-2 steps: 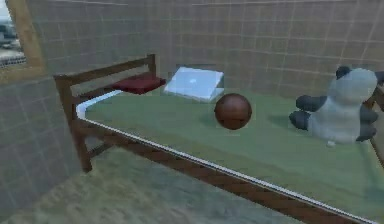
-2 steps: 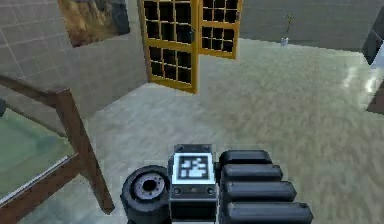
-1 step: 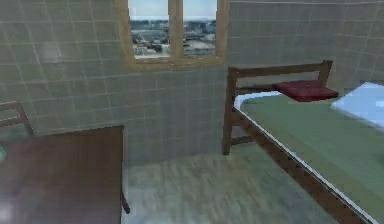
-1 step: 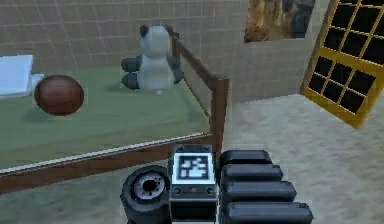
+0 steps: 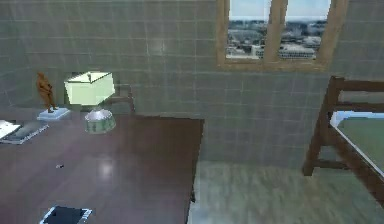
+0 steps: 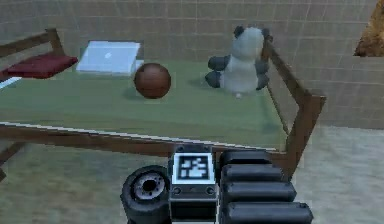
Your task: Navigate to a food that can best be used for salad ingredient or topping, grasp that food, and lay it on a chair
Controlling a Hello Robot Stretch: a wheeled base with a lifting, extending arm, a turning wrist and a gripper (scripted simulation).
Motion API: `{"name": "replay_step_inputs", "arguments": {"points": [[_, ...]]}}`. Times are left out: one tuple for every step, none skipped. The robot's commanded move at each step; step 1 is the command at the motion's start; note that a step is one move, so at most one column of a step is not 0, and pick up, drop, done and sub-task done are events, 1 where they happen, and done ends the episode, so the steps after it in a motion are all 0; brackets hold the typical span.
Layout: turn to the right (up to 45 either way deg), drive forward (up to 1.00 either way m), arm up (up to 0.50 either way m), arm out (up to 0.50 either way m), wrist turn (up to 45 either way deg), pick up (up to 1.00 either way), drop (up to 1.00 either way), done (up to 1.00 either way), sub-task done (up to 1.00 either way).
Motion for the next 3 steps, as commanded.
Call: {"name": "replay_step_inputs", "arguments": {"points": [[45.0,0.00,0.00,0.00,0.0,0.00,0.00,0.00,0.00],[45.0,0.00,0.00,0.00,0.0,0.00,0.00,0.00,0.00],[36.0,0.00,0.00,0.00,0.0,0.00,0.00,0.00,0.00]]}}
